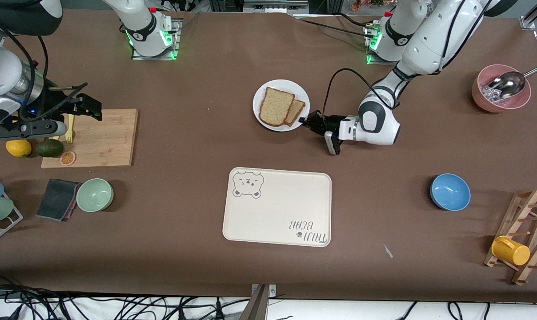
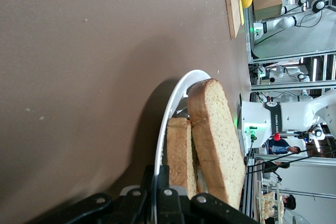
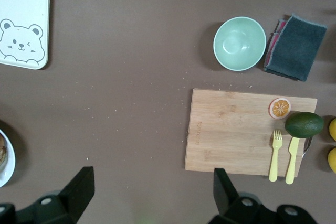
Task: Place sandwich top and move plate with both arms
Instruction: 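Close the left gripper on the white plate's rim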
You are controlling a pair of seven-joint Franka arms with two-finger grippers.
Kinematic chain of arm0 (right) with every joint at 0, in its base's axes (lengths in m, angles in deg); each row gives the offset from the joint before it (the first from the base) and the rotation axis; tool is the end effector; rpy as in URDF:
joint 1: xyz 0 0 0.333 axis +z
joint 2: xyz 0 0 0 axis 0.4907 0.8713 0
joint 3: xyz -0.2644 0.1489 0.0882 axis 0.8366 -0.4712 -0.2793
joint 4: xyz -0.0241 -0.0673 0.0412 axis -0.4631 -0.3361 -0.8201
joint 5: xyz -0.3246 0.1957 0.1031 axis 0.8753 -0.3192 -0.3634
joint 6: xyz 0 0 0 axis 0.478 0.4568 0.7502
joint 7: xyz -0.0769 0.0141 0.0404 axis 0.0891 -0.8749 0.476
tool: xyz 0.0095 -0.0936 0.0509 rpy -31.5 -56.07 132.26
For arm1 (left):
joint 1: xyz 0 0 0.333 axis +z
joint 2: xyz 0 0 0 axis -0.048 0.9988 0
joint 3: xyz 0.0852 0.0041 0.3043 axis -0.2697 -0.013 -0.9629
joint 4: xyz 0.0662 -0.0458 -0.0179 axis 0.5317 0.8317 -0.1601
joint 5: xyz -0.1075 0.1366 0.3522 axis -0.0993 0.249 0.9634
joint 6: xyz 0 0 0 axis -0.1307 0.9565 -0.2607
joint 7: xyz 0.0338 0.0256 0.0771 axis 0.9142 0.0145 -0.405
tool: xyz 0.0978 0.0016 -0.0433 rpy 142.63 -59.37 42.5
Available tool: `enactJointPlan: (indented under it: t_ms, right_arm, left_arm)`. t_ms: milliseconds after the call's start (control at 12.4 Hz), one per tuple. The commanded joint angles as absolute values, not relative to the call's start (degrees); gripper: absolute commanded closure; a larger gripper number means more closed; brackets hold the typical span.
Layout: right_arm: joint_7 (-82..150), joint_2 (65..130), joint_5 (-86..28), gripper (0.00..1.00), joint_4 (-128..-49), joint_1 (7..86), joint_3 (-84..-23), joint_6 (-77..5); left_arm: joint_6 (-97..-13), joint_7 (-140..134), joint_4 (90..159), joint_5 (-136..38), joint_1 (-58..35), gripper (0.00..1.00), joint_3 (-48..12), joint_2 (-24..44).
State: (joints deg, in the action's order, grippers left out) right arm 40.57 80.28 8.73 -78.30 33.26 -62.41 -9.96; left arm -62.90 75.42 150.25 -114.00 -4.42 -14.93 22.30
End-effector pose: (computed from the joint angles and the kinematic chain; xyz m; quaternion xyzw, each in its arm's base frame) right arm 0.5797 0.0742 0.5712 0.9973 0.0544 -0.0490 0.0062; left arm 0.4326 -0.2474 0.0900 0.8179 -0.1940 -0.0690 0.5372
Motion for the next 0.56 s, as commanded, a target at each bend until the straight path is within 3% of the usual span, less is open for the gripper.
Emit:
enactJointPlan:
  t_ms: [0,482]
  right_arm:
    - [40.8,79.8,9.5,0.00,-79.0,33.4,-62.4,-10.4]
    - [40.8,79.8,9.5,0.00,-79.0,33.5,-62.4,-10.4]
  left_arm:
    - [-62.6,77.1,150.2,-115.4,-4.1,1.00,-14.8,22.0]
    - [-62.0,75.2,148.4,-115.6,-3.1,1.00,-14.7,21.2]
